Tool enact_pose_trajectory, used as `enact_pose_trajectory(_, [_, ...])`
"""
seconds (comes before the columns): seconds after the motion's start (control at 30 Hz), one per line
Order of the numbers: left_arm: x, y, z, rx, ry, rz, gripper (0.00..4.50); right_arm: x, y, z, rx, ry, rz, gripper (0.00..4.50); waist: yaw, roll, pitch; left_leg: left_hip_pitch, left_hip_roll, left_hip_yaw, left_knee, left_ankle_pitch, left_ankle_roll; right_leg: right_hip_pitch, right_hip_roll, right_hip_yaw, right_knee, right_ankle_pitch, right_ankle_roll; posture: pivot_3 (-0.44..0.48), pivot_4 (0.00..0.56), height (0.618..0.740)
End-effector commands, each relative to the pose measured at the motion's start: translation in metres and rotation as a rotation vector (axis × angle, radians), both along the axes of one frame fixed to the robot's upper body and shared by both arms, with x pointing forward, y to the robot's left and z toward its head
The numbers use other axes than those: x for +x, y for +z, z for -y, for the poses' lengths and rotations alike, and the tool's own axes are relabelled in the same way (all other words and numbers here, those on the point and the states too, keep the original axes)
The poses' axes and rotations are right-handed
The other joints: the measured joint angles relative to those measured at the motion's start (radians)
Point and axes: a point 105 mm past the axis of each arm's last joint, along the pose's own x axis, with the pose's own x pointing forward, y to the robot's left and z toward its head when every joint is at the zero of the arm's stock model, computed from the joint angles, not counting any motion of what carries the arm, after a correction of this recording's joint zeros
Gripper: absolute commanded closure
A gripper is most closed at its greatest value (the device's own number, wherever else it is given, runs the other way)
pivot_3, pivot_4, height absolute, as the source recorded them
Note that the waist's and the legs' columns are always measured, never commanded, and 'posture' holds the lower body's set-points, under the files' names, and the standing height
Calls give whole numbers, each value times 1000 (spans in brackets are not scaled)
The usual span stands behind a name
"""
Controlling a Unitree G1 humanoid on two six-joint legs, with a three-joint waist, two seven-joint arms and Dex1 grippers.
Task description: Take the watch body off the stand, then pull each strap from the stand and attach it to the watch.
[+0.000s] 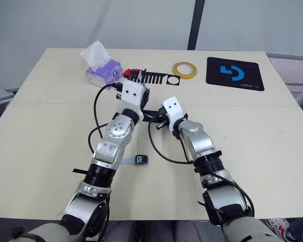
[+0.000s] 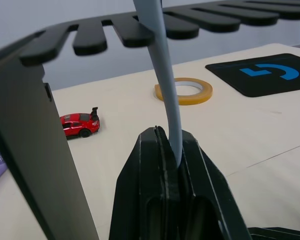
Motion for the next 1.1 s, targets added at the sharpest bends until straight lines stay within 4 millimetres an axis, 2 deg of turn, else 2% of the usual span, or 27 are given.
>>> enact_pose_trajectory(0.03, [-11, 22, 6, -6, -42, 102, 4461, -5, -32, 7, -42, -26, -107, 4500, 0, 0, 0, 0, 0, 0, 0, 0, 0, 0, 0, 0, 0, 0, 0, 0, 150, 738])
enact_pose_trajectory(0.37, [-34, 17, -5, 5, -84, 120, 4461, -5, -34, 7, -44, -21, -113, 4500, -1, 0, 0, 0, 1, 0, -1, 0, 0, 0, -1, 1, -1, 0, 0, 0, 150, 738])
enact_pose_trajectory(0.5, [-40, 15, -10, 11, -101, 107, 4461, -4, -34, 8, -45, -22, -113, 4500, -1, 0, 0, 0, 0, 0, -1, 0, 0, 0, -7, 0, 0, 0, 0, 0, 150, 738])
enact_pose_trajectory(0.7, [-53, 5, -29, 3, -203, 19, 4461, -2, -29, 11, -38, -24, -96, 4500, -3, 0, 0, 0, 0, 0, -1, 0, 0, 0, -8, 0, 0, 0, -1, 0, 150, 738])
enact_pose_trajectory(0.87, [-82, 5, -41, 39, -517, -38, 4461, -1, 4, 12, 2, -15, 67, 4500, -3, 0, 0, 0, 0, -1, -2, 0, 0, 0, -9, 1, -1, -1, -2, 0, 150, 738])
enact_pose_trajectory(0.93, [-86, 5, -50, 74, -582, -71, 4461, -5, 22, 13, 16, 4, 157, 4500, -2, 2, 1, -2, -1, -4, -2, 0, 0, -1, -10, 1, -2, -1, -2, 0, 150, 738])
enact_pose_trajectory(1.03, [-93, 4, -57, 116, -682, -124, 4461, -19, 45, 12, 58, 60, 247, 4500, -2, 3, 2, -10, -3, -8, -1, 0, 0, -5, -11, -1, -3, -1, -2, 0, 150, 738])
enact_pose_trajectory(1.1, [-101, 4, -60, 138, -772, -164, 4461, -41, 62, 17, 96, 120, 284, 4500, -2, 4, 2, -12, -3, -9, -1, 0, 0, -6, -11, -2, -3, -1, -1, 0, 150, 738])
